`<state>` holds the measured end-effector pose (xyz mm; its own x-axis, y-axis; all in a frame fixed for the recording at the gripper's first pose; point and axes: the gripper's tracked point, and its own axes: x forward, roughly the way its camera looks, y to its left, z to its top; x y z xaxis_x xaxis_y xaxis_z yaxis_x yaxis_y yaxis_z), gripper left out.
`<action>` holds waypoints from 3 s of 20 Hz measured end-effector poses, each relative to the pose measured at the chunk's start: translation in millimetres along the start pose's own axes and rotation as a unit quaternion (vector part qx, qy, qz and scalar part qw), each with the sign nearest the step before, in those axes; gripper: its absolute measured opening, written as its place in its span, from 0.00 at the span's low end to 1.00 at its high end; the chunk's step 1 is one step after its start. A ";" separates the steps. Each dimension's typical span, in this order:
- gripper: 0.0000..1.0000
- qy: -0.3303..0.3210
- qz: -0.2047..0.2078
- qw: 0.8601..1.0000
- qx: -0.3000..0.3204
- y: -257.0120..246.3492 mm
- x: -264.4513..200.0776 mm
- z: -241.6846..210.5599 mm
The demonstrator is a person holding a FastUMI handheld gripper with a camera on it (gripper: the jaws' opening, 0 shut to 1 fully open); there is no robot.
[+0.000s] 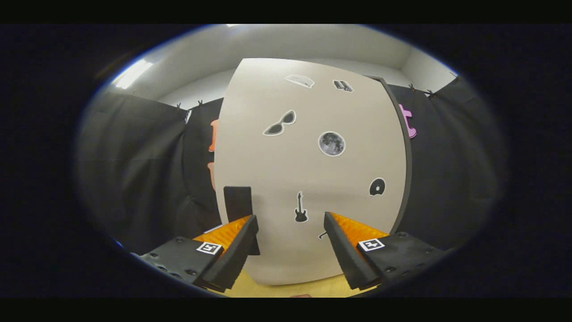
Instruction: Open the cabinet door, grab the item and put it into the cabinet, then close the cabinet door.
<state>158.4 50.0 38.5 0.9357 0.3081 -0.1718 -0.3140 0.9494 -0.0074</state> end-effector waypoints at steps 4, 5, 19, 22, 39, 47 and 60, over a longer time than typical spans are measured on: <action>0.96 0.001 -0.003 1.000 -0.010 11.3 30.0 1.9; 0.96 0.002 -0.004 1.000 -0.010 11.4 36.4 0.8; 0.96 0.011 -0.027 0.999 -0.016 23.4 103.2 6.9; 0.96 0.011 -0.032 0.999 -0.015 25.4 110.7 7.4; 0.96 0.005 -0.027 1.000 -0.016 24.9 101.7 9.4; 0.96 -0.036 -0.021 0.999 -0.021 6.4 8.5 46.3; 0.95 -0.054 -0.068 0.996 -0.032 -63.7 -127.8 51.1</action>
<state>67.1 -46.7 111.3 0.9812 0.1842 -0.0574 -0.1888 0.9781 -0.0875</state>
